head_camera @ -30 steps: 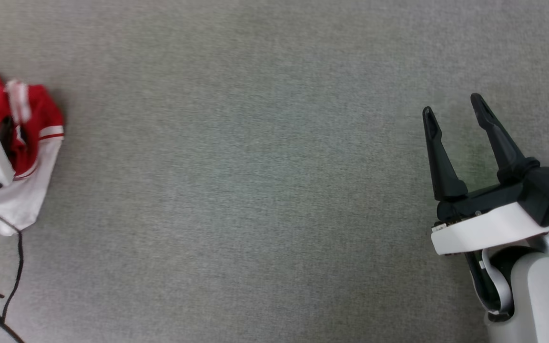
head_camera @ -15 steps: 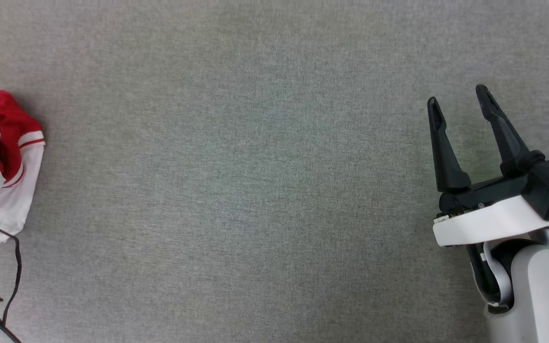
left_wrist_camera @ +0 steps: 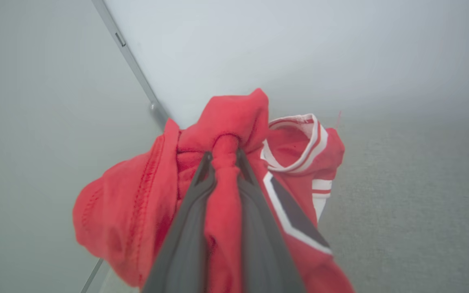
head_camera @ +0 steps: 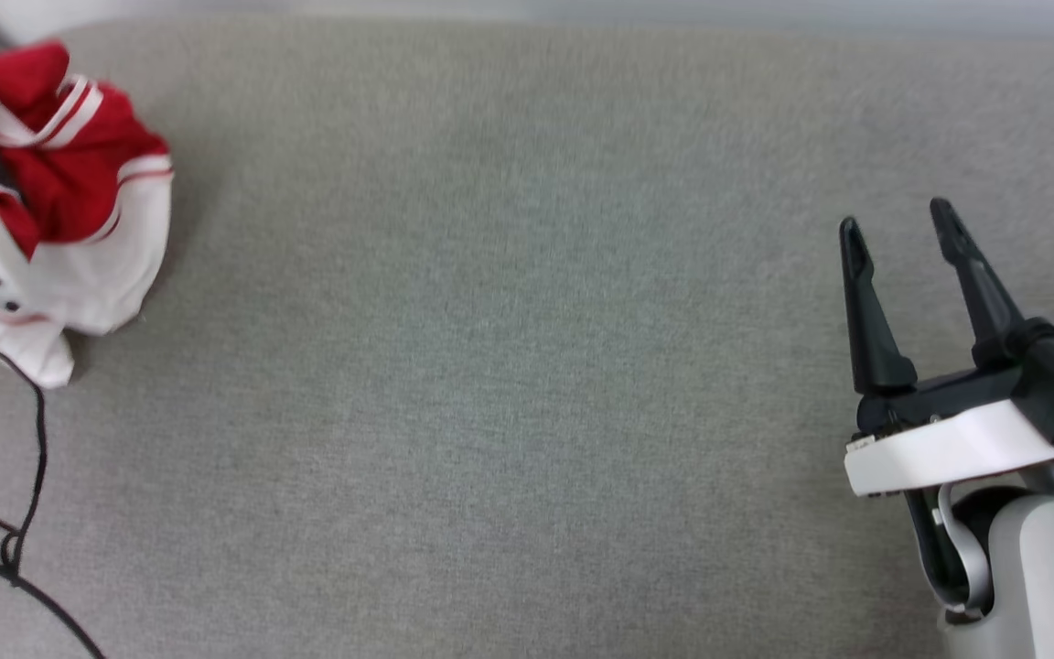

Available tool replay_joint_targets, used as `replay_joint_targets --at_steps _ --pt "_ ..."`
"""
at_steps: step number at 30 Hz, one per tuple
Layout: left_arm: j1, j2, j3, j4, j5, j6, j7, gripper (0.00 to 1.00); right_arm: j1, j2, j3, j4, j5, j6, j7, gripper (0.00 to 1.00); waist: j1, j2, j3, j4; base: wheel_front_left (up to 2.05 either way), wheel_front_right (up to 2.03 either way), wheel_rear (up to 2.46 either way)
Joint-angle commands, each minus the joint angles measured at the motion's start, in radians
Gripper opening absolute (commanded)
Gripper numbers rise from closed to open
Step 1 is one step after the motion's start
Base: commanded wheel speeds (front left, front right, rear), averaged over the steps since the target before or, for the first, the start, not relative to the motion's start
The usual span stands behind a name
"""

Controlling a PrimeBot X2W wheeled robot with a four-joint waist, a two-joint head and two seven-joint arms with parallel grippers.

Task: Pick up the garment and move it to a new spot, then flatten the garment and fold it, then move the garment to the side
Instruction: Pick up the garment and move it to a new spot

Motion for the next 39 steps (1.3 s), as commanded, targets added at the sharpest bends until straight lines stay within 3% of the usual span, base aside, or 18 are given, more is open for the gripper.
replay_joint_targets --at_steps 1,6,16,26,31,37,38,39 --pt "-0.011 -0.018 -0.013 -0.034 0.014 0.007 -0.045 0.00 0.024 0.003 -0.004 0.008 -0.008 0.000 -0.003 1.00 0.0000 0.0000 -0.073 -0.017 0.00 0.00 0.00" --pt "0.007 -0.058 -0.043 -0.100 0.022 0.001 -0.106 0.00 0.051 0.004 -0.017 0.015 0.001 0.000 -0.002 1.00 0.0000 0.0000 -0.134 -0.042 0.00 0.00 0.00" --pt "0.139 -0.215 -0.150 -0.300 -0.007 -0.012 -0.157 0.00 0.132 0.004 -0.054 0.007 0.014 0.000 0.025 1.00 0.0000 0.0000 -0.235 -0.170 0.00 0.00 0.00" --pt "0.317 -0.365 -0.359 -0.376 -0.034 -0.035 -0.117 0.00 0.192 0.004 -0.087 -0.038 0.036 0.000 0.059 1.00 0.0000 0.0000 -0.201 -0.270 0.00 0.00 0.00" --pt "0.362 -0.396 -0.490 -0.333 -0.036 -0.044 -0.090 0.00 0.184 0.003 -0.080 -0.051 0.034 0.000 0.062 1.00 0.0000 0.0000 -0.149 -0.287 0.00 0.00 0.00" --pt "0.395 -0.387 -0.635 -0.289 -0.038 -0.047 -0.082 0.00 0.169 0.003 -0.077 -0.051 0.033 0.000 0.056 1.00 0.0000 0.0000 -0.113 -0.284 0.00 0.00 0.00" --pt "0.399 -0.384 -0.655 -0.287 -0.042 -0.047 -0.086 0.44 0.167 0.003 -0.076 -0.049 0.035 0.000 0.054 1.00 0.0000 0.0000 -0.112 -0.283 0.00 0.00 0.00" --pt "0.402 -0.384 -0.668 -0.286 -0.057 -0.047 -0.090 1.00 0.167 0.003 -0.076 -0.046 0.037 0.000 0.054 1.00 0.0000 0.0000 -0.112 -0.280 0.00 0.00 0.00"
